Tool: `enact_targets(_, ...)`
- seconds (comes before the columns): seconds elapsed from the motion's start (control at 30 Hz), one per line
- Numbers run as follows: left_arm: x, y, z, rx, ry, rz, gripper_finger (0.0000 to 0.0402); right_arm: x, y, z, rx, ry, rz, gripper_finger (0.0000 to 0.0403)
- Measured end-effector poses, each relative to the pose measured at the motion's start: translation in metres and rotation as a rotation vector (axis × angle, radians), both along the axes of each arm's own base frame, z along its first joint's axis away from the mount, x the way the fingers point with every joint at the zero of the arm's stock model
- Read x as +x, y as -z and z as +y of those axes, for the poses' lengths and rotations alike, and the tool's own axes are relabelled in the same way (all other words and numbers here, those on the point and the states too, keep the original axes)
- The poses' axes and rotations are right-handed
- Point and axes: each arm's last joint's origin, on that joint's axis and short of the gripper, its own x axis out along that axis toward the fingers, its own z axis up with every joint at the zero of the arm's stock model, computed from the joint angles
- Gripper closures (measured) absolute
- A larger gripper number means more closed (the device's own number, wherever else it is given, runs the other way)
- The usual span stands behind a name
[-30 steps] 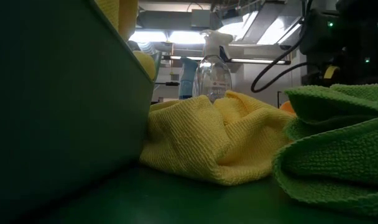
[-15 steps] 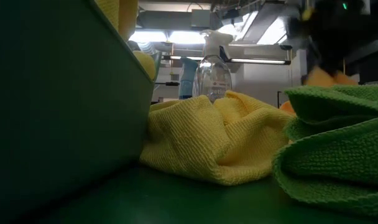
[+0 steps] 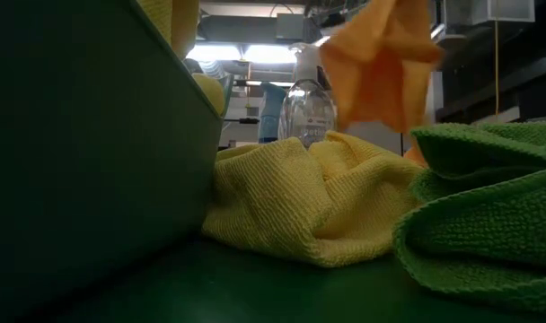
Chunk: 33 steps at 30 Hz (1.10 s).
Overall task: Sort microfiber towel by color & place in baskets
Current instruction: Put the orange towel into the white bin
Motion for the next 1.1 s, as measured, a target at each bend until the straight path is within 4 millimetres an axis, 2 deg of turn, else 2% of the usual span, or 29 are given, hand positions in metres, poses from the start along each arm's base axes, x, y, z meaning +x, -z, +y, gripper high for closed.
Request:
enact_targets(0.13, 0.000, 0.000, 0.000, 0.000, 0.000, 0.000, 0.0299, -0.012, -0.032, -0.004, -0.093, 0.027, -0.094, 0.0400)
enact_targets(0.23, 0.000, 0.000, 0.000, 0.000, 0.000, 0.000, 0.0299, -0.020, -0.048, -0.006, -0.161, 0.058, -0.138, 0.0401)
enact_targets(0.33, 0.000, 0.000, 0.000, 0.000, 0.000, 0.000, 0.0299, -0.024, -0.055, -0.007, -0.207, 0.080, -0.149, 0.0401)
enact_targets(0.47, 0.000, 0.000, 0.000, 0.000, 0.000, 0.000, 0.0299, -0.026, -0.052, -0.011, -0.234, 0.092, -0.092, 0.0401)
enact_targets(0.6, 0.000, 0.000, 0.000, 0.000, 0.000, -0.001, 0.0299, -0.022, -0.037, -0.023, -0.233, 0.146, -0.002, 0.0401)
enact_targets(0.9, 0.000, 0.000, 0.000, 0.000, 0.000, -0.001, 0.0299, -0.005, 0.031, -0.070, -0.164, 0.283, 0.264, 0.0401)
enact_targets(1.1, 0.000, 0.000, 0.000, 0.000, 0.000, 0.000, 0.0299, -0.003, 0.060, -0.093, -0.041, 0.285, 0.293, 0.0401)
